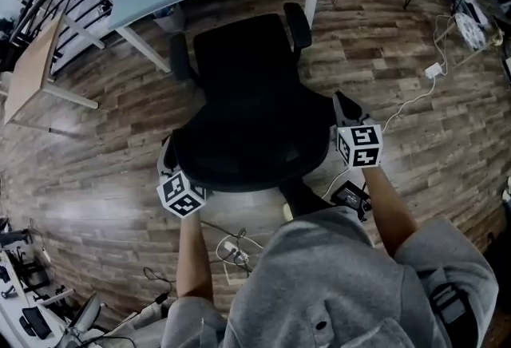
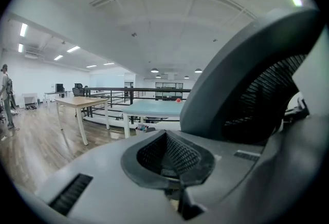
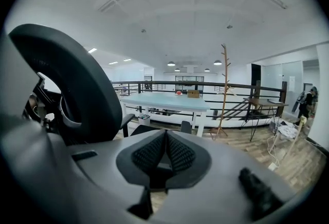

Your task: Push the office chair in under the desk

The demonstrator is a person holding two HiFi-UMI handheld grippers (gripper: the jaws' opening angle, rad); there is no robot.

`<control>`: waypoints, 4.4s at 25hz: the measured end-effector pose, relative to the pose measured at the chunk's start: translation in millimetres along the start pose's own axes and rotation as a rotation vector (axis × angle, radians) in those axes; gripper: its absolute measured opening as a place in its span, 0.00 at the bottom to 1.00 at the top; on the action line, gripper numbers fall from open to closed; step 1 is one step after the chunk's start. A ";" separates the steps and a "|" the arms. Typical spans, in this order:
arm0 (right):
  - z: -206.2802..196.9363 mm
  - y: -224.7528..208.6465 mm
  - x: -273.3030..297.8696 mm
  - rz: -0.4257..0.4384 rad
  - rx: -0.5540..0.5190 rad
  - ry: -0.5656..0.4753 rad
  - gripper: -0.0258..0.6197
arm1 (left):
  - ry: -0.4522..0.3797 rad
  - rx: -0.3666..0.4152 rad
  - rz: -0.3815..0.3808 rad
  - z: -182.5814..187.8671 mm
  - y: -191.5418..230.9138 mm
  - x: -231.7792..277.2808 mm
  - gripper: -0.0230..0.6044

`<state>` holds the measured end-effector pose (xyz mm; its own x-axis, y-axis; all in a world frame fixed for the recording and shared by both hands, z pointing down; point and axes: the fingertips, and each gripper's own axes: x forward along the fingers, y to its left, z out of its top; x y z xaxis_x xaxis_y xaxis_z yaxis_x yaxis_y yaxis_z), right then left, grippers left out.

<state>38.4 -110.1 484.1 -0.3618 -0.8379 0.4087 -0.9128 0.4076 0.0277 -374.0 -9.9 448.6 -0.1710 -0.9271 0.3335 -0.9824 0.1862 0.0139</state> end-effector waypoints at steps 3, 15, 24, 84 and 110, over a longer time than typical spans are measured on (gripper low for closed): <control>6.1 -0.8 13.9 0.000 0.007 0.002 0.09 | 0.010 0.008 -0.010 6.6 2.8 19.0 0.06; 38.4 -24.8 94.0 0.001 0.011 -0.017 0.09 | 0.044 0.064 -0.034 32.6 -1.0 110.1 0.06; 58.5 -46.9 143.8 0.003 0.010 -0.030 0.09 | 0.070 0.081 -0.047 43.4 -11.9 161.7 0.06; 160.7 -164.2 376.7 0.047 -0.016 -0.026 0.09 | 0.192 0.130 -0.268 129.4 -82.9 433.7 0.06; 173.3 -184.1 427.8 0.248 -0.158 0.103 0.09 | 0.152 0.017 -0.484 172.2 -104.2 530.7 0.06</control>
<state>18.8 -606.5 495.8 -0.5414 -0.6678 0.5108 -0.7554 0.6531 0.0532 -375.3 -577.3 461.8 0.3158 -0.8479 0.4258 -0.9477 -0.2598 0.1854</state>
